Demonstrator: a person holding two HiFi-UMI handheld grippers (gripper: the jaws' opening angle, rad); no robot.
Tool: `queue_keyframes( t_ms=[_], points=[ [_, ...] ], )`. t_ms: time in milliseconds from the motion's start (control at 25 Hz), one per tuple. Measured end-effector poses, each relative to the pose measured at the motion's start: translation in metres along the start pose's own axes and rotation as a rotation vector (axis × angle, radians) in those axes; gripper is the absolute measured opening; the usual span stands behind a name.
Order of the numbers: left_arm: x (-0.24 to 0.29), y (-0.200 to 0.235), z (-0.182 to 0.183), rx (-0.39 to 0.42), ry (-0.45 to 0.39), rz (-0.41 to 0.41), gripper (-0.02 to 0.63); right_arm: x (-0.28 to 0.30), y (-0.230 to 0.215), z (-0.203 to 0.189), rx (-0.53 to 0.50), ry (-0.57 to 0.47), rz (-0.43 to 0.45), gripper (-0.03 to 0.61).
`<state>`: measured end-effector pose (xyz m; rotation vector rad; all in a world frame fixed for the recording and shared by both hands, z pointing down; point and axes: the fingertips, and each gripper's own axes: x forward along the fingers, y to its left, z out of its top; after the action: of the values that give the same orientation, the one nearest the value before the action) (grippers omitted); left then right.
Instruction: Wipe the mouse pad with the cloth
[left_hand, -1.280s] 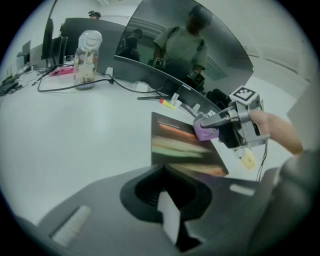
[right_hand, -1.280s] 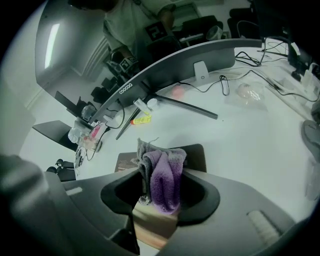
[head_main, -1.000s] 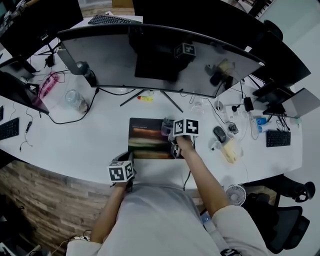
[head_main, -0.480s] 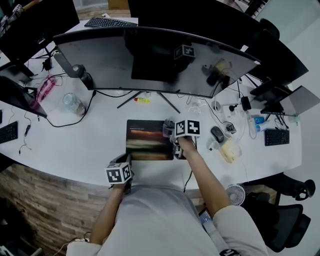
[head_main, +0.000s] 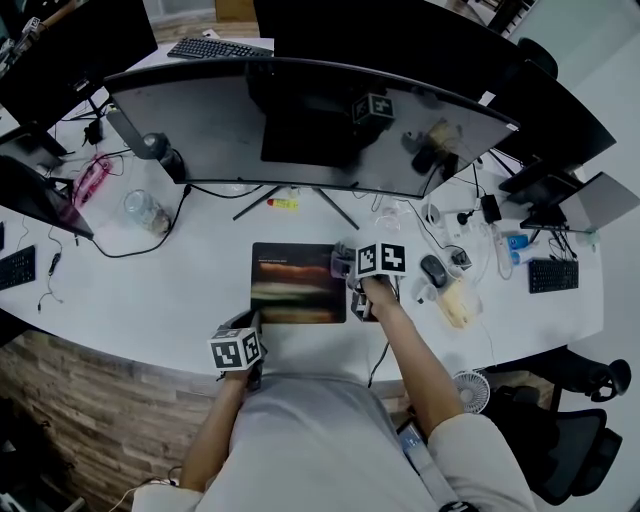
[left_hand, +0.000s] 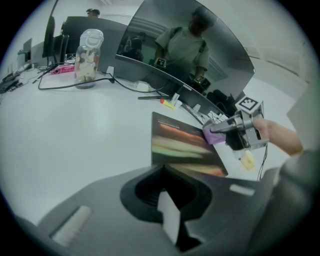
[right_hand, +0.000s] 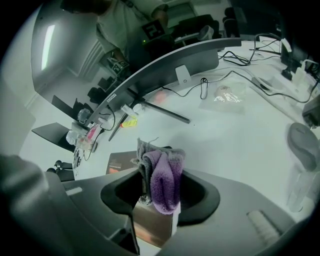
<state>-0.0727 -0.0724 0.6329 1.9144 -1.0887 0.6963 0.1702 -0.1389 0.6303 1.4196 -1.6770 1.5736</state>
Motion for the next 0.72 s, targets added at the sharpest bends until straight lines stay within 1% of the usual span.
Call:
queue_keyframes(
  t_ms=[280,520,720],
  points=[
    [0.000,-0.002,0.000,0.001,0.000,0.007,0.000,-0.007,-0.010,0.000,0.008,0.000,-0.010,0.192],
    [0.000,0.000,0.002,0.014,-0.008,0.013,0.000,-0.008,-0.012,0.001,-0.004,0.002,-0.014,0.192],
    [0.000,0.001,-0.001,0.025,-0.013,0.034,0.000,-0.016,-0.022,-0.001,-0.004,-0.037,-0.041,0.186]
  ],
)
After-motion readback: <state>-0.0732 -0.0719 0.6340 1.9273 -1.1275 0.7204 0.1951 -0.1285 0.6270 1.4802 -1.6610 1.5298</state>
